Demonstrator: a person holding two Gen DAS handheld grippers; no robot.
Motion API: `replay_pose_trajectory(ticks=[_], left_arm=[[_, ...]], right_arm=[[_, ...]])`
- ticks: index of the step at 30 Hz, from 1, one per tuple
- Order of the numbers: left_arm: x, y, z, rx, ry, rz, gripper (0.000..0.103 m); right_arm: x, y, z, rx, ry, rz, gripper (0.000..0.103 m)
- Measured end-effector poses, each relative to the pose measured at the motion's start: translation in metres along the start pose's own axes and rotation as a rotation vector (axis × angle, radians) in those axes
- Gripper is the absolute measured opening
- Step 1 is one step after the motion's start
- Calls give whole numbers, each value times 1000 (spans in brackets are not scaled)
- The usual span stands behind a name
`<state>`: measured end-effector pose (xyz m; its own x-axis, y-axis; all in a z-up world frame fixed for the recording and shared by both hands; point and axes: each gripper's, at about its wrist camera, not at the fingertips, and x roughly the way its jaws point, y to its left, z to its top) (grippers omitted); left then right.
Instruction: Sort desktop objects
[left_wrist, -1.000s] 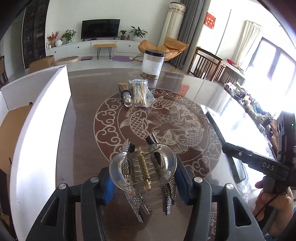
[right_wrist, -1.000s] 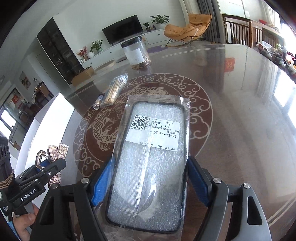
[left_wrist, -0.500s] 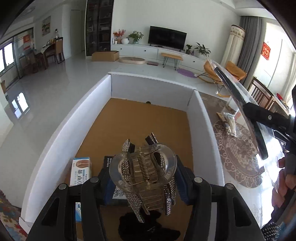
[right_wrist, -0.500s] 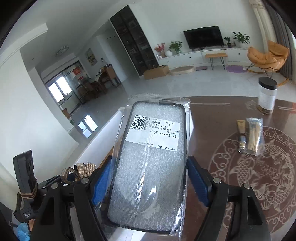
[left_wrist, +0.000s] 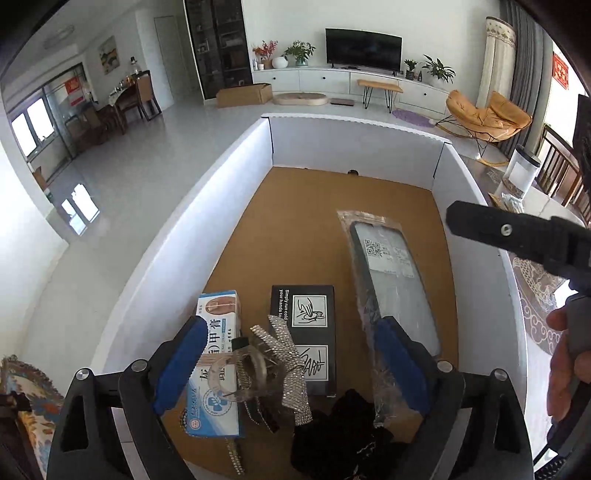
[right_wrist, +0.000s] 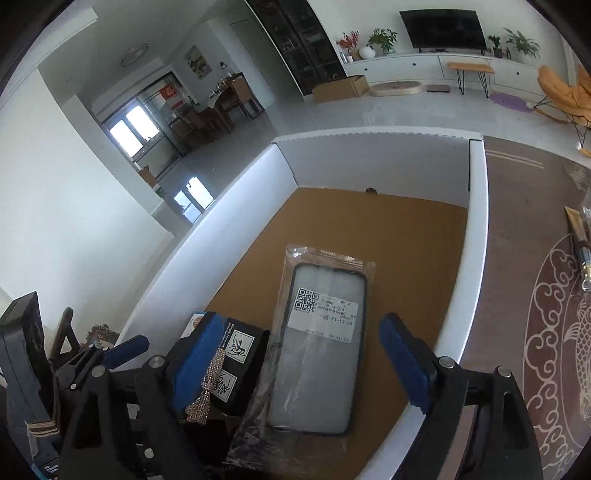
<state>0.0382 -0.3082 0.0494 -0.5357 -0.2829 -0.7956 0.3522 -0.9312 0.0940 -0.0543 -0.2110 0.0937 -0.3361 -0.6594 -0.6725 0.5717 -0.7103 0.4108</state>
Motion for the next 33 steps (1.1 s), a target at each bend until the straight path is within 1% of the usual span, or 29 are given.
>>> replay_pose_trajectory(ticks=[1,3,5,8,10,12,13,15,17,18,20,23,26,27,30,33], left_arm=[[-3,-4,1,8,-18,5,93],[-11,-12,5,14,-42,-23,93],[-22,-25,9,21,-72,-71,93],[-45,-62,13,65,-121,-159,93],[-63,-93,11,120,-147,-234,94],[-77,-131,8,185,-158,-307,96],[-83,-151,5,223,-156,-348,99],[-89,-192,-5,288,-148,-424,100],[-88,-232,-17,342,-127,-464,100],[-83,-251,-23,366,-123,-474,100],[-68,-284,-37,406,-103,-465,100],[-33,-313,-50,408,-60,-442,100],[-7,-324,-61,375,-49,-437,100],[0,-327,-62,376,-51,-426,100],[15,-337,-65,396,-52,-382,100],[25,-341,-65,396,-49,-365,100]], right_arm=[[-13,-2,-1,-8,-33,0,91],[-43,-8,-5,-31,-105,-27,96],[-69,-16,-12,-58,-167,-93,102],[-102,-50,-35,-65,-225,-225,103],[-119,-82,-56,-38,-229,-330,103],[-134,-122,-80,-9,-208,-450,103],[-139,-140,-93,4,-188,-512,103],[-153,-178,-120,43,-147,-616,103],[-178,-210,-153,118,-131,-682,103],[-186,-224,-165,162,-128,-706,103],[-203,-247,-187,243,-129,-744,103],[-219,-267,-206,330,-135,-776,103],[-226,-270,-208,352,-150,-794,103],[-225,-269,-208,349,-141,-802,103],[-221,-273,-207,362,-107,-790,103],[-220,-271,-207,371,-104,-787,103]])
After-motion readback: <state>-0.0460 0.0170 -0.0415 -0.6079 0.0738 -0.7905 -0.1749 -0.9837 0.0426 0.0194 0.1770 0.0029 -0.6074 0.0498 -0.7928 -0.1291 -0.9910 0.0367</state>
